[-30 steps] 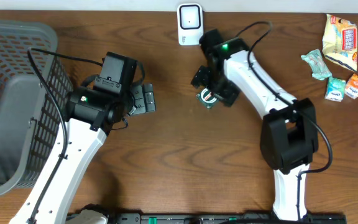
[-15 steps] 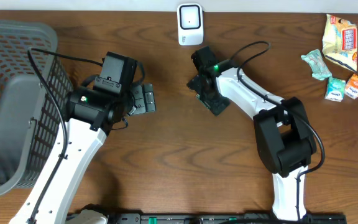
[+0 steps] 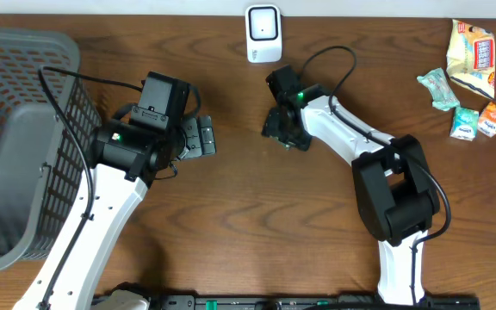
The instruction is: Scan the item barcode
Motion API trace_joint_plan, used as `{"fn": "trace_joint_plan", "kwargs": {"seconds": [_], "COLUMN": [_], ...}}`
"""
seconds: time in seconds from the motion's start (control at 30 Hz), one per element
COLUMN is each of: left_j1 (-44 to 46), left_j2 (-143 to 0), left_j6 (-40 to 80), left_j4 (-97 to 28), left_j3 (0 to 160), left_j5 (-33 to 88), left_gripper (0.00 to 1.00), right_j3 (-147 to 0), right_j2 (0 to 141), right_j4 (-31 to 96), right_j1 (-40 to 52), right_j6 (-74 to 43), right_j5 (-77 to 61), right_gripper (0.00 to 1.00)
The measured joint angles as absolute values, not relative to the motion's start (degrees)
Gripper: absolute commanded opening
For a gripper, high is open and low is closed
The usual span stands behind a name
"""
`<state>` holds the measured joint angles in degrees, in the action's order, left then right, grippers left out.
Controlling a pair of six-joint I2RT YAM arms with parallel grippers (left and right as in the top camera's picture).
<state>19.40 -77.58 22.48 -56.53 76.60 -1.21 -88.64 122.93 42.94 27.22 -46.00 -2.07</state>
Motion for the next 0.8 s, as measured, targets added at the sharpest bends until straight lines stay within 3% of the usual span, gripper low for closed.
{"fn": "trace_joint_plan", "kwargs": {"seconds": [0.53, 0.6, 0.63, 0.77, 0.8], "left_j1": [19.4, 19.4, 19.4, 19.4, 19.4], "left_j2": [-77.6, -77.6, -77.6, -77.6, -77.6], "left_j6": [22.5, 22.5, 22.5, 22.5, 22.5], "left_j4": [-56.5, -56.5, -56.5, -56.5, -56.5], "left_j3": [76.6, 76.6, 76.6, 76.6, 76.6], "left_j5": [-1.2, -1.2, -1.2, -1.2, -1.2], "left_gripper": [0.98, 0.98, 0.98, 0.98, 0.98], "right_j3": [-91.9, -92.3, -92.3, -92.7, -92.9], "right_j2": [122.8, 122.3, 121.9, 119.8, 119.5], "right_j4": [48.8, 48.8, 48.7, 47.7, 47.3], "right_j1": [27.0, 27.0, 27.0, 26.5, 26.5], "right_j6": [-11.4, -8.2, -7.5, -10.6, -12.3], "right_j5": [-8.4, -8.3, -8.2, -8.1, -8.0], "right_gripper": [0.72, 0.77, 0.87, 0.9, 0.95]}}
